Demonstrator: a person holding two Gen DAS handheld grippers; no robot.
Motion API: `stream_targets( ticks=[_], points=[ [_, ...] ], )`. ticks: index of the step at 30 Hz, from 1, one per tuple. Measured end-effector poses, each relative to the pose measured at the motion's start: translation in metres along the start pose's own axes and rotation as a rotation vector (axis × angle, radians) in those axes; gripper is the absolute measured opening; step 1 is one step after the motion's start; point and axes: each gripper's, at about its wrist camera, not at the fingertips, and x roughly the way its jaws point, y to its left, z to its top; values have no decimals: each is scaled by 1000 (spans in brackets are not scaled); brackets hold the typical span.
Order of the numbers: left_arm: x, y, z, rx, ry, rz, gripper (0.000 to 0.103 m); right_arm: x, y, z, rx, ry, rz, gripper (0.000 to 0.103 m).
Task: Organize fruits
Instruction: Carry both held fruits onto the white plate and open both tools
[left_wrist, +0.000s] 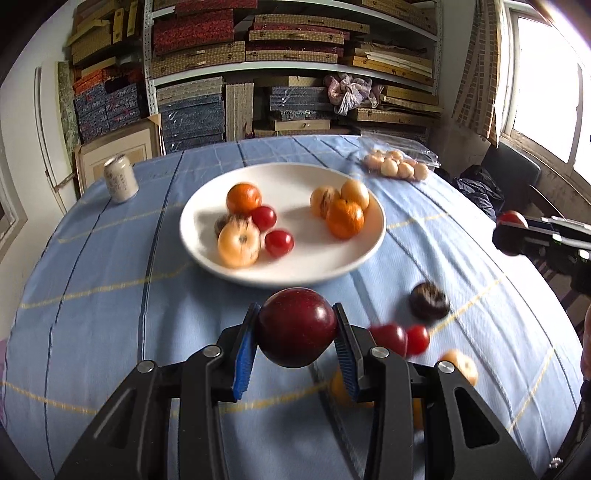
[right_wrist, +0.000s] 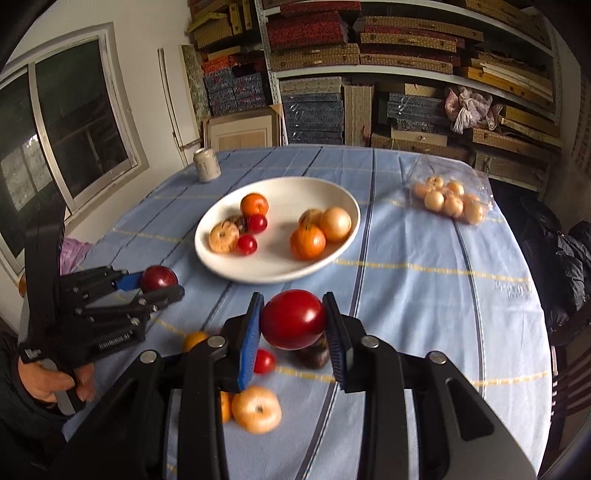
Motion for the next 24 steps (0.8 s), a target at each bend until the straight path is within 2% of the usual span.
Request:
stream_targets(
  ticks=[5,10,24],
  points=[
    [20,-6,25,10,-7,-17,39,18,-8,36,12,-13,10,32],
    [51,-10,41,16,13,-26,39,53,-20,68,32,-8,15,32],
    [106,-10,55,14,40,-23,39,171,-30,134,31,59,7,32]
  ],
)
